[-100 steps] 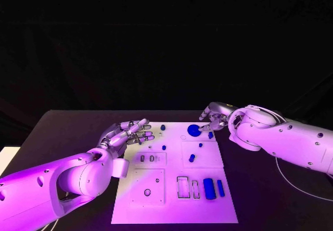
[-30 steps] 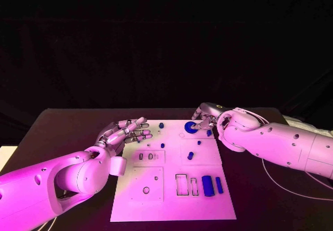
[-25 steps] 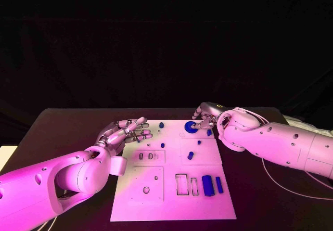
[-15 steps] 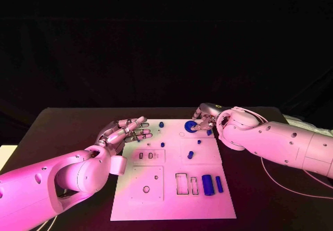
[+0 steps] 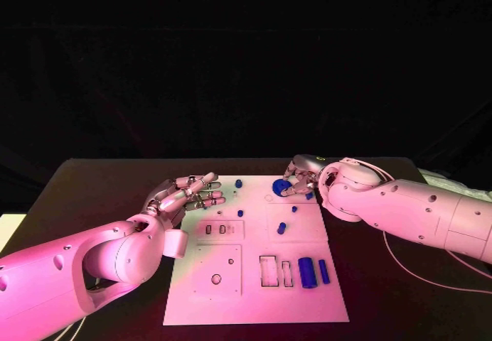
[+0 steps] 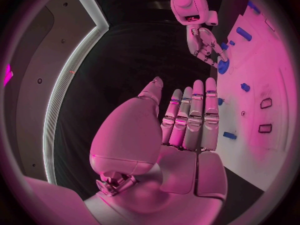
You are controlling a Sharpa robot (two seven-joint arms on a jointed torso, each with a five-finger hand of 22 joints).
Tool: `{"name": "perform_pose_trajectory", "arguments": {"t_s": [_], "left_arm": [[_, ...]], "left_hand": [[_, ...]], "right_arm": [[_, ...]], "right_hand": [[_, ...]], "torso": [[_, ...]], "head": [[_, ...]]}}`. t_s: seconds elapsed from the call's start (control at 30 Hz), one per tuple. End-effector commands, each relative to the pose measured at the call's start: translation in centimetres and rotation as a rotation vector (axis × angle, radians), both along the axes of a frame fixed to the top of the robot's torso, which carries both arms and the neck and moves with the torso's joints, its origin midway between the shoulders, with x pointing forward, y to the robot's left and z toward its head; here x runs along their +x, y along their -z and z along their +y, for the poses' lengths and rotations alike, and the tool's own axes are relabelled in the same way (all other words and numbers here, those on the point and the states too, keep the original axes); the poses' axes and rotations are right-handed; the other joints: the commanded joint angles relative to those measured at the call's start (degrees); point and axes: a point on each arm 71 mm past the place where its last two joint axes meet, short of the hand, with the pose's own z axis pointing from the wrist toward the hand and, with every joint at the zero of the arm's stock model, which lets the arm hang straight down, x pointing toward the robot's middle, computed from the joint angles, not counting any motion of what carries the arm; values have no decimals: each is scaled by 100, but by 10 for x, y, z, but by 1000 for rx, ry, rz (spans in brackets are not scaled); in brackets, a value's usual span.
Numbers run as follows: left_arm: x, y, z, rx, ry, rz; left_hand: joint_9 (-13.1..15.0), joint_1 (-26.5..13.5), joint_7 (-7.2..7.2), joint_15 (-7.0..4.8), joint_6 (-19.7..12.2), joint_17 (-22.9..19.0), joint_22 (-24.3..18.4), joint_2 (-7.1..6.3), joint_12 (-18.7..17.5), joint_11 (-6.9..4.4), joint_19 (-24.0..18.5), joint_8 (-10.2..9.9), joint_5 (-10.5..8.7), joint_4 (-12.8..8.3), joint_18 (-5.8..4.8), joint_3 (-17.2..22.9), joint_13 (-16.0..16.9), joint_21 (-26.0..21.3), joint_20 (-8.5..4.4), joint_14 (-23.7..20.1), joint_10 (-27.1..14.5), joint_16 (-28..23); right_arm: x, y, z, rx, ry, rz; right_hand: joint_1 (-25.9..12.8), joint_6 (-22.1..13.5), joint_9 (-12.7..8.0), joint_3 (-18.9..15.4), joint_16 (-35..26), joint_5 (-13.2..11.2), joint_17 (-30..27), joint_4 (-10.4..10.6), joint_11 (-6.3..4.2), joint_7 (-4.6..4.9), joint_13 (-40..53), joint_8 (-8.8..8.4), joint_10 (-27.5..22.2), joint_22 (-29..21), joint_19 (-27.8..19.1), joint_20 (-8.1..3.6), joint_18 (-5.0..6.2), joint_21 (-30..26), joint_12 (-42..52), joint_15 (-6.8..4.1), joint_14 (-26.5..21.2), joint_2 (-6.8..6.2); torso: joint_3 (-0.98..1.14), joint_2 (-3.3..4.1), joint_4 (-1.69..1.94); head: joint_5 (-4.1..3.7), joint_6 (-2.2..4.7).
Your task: Assemble the parts on the task board
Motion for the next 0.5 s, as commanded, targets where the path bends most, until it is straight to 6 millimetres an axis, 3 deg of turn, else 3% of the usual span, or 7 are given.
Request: {"name": "perform_pose_trajectory", "arguments": {"t_s": [0.03, 0.5], "left_arm": [[0, -1, -2, -4, 8, 3], [-1, 0, -1, -2, 9, 6]], "left_hand": [[0, 12, 25, 35, -16, 8, -8, 47, -10, 10, 39, -39, -26, -25, 65, 6, 10, -20, -7, 7, -28, -21], [0, 22, 25, 35, -13, 11, -8, 68, -10, 10, 42, -38, -37, -36, 64, 11, 10, -28, -7, 5, -29, -29]], "right_arm": [[0, 2, 2, -3, -9, 10], [-1, 6, 9, -69, 6, -11]], "right_hand": [[-12, 79, 13, 51, 27, -15, 1063, -1, -12, -1, 1253, 39, 431, 7, 12, 5, -44, 39, 46, 26, 511, 108], [46, 493, 86, 246, 39, -140, 1100, -78, -140, -147, 1341, 212, 499, 250, 123, -76, -90, 146, 146, -75, 518, 252]], "torso": [[-1, 1, -1], [4, 7, -3]], "head": [[1, -7], [-10, -25]]}}
